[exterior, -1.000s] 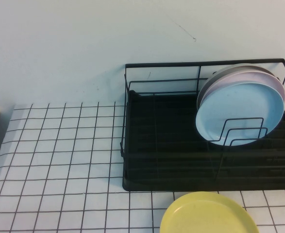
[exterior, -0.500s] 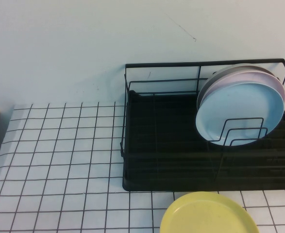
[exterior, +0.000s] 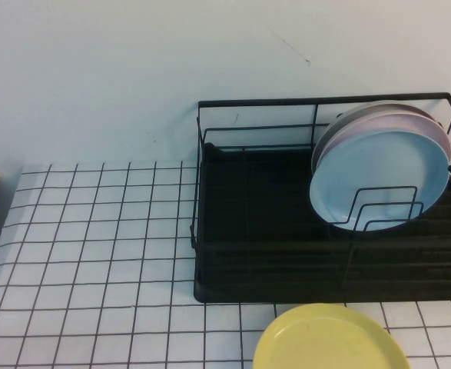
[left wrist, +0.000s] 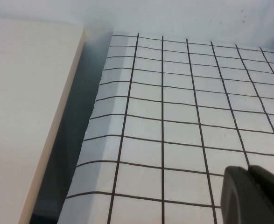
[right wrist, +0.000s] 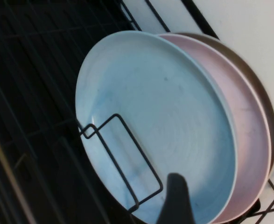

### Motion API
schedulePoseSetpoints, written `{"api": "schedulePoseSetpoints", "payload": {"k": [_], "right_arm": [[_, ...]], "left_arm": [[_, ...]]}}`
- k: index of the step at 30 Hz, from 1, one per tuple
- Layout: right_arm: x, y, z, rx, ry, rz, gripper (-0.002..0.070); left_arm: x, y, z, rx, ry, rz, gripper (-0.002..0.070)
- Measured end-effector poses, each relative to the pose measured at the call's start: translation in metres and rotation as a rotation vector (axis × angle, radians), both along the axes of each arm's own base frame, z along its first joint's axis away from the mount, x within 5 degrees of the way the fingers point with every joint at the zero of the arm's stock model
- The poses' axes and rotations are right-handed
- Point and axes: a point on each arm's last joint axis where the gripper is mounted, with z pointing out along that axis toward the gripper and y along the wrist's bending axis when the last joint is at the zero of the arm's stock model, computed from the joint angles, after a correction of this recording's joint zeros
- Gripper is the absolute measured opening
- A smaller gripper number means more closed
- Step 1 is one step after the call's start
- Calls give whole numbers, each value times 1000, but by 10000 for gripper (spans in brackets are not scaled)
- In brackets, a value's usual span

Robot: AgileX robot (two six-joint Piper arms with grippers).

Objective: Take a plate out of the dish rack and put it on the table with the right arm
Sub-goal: Grasp the plate from the shelf

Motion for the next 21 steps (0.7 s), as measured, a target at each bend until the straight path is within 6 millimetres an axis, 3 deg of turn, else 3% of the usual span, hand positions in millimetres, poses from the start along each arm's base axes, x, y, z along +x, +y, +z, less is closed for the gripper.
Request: {"api": "schedulePoseSetpoints", "payload": {"k": [12, 21], "right_arm": [[61, -2, -27, -1, 57, 49, 498], [80, -1, -37, 26, 83, 79, 498]], "left_arm": [[0, 0, 0, 0, 0, 0, -3], [0, 0, 0, 0, 0, 0, -3]]}}
